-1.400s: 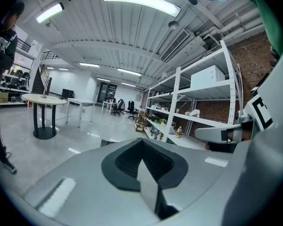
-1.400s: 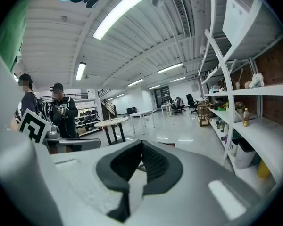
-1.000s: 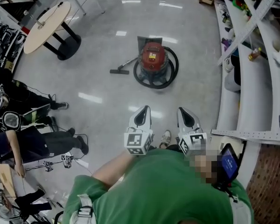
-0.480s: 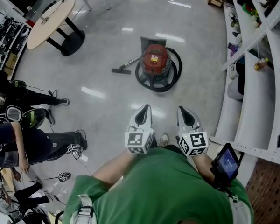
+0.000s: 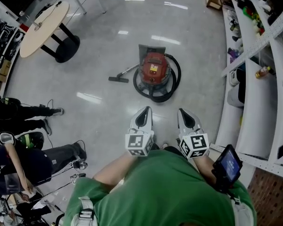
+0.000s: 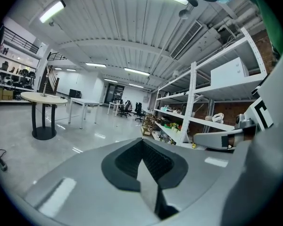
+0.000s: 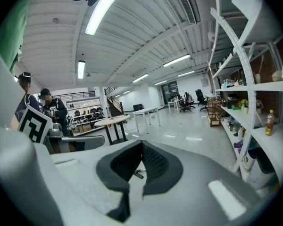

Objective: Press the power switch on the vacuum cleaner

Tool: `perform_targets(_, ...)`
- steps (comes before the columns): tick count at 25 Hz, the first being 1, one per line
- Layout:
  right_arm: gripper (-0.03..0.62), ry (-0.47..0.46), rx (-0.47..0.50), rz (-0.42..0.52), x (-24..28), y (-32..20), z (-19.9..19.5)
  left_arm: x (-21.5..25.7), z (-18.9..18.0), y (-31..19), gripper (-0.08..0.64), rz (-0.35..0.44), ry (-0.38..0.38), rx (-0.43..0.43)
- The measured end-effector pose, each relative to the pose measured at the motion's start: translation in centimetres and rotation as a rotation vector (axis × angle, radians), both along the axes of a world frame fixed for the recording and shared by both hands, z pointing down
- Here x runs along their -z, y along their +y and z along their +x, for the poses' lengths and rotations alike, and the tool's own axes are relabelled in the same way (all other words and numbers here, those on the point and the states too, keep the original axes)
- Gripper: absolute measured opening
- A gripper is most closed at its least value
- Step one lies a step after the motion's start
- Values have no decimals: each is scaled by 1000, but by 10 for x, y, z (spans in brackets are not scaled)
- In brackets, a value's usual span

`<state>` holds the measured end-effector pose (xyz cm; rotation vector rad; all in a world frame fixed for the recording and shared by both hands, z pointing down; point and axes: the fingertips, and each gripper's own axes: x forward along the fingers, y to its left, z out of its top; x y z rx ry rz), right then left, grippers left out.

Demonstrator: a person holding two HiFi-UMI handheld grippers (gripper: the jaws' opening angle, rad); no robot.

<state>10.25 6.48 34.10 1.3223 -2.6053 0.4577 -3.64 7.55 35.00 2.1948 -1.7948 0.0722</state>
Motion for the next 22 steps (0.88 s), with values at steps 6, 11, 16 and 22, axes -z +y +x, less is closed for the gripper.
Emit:
perform_targets(6,2,25,-13,3,6,-42,-30,0,-32,-41,7,-10,15,-19)
perform_targets(11,2,36,-28,9,7,-68,-59,-4,-57,-65,7,-17,23,-45)
perform_targets(16,2,52,-23,8,5,-86,-82,-10,-79,-80,7,-35,46,-41)
perform_targets(22,2,61,-11,14,3,-111,-93,-15,-95,-98,6,-48,60,-8)
